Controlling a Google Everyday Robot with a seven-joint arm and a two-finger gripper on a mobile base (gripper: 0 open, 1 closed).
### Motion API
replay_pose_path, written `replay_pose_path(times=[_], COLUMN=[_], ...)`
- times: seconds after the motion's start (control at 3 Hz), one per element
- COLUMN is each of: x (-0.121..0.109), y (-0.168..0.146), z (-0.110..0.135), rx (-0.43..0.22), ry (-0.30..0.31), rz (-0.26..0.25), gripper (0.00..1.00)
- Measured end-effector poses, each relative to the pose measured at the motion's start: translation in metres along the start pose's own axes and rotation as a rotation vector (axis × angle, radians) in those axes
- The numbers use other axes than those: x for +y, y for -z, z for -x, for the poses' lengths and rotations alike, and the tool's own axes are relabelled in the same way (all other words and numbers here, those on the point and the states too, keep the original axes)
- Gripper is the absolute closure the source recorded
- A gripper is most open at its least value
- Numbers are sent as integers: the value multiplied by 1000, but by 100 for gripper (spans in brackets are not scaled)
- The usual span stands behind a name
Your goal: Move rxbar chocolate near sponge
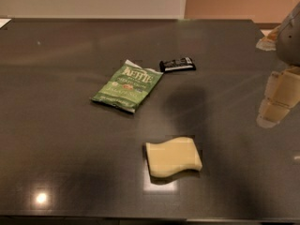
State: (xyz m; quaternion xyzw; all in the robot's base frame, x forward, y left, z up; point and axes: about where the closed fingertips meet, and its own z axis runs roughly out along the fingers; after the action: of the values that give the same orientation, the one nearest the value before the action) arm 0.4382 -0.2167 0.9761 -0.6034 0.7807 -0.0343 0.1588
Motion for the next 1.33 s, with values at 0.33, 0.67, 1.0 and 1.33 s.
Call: replay_pose_path(times=[0.33,0.67,1.0,1.33], x=[-4,-28,-68,-110], y=[1,-4,-17,-32], z=[2,11,25,41], rx=[-1,-8,-28,-58], ry=[7,24,47,51], rz=[-1,2,26,45], gripper=[0,0,0,0])
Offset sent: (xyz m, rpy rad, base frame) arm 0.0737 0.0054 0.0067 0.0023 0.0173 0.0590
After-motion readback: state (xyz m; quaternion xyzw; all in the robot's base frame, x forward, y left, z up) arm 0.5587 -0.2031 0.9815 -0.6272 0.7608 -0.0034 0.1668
